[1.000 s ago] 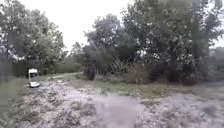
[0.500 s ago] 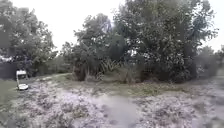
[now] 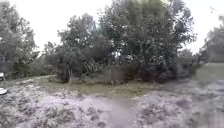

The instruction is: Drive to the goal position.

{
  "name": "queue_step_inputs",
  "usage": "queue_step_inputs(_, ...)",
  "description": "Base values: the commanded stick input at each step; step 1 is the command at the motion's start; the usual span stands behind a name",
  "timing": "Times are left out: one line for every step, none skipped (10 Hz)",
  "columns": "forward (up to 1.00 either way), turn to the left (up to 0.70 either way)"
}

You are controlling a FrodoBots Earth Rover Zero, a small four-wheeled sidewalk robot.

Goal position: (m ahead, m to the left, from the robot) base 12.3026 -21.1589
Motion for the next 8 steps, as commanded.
queue_step_inputs(0.00,-0.45)
queue_step_inputs(0.00,-0.45)
queue_step_inputs(0.00,-0.45)
queue_step_inputs(0.00,-0.45)
queue_step_inputs(0.00,-0.45)
queue_step_inputs(0.00,-0.45)
queue_step_inputs(0.00,-0.45)
queue_step_inputs(0.00,-0.45)
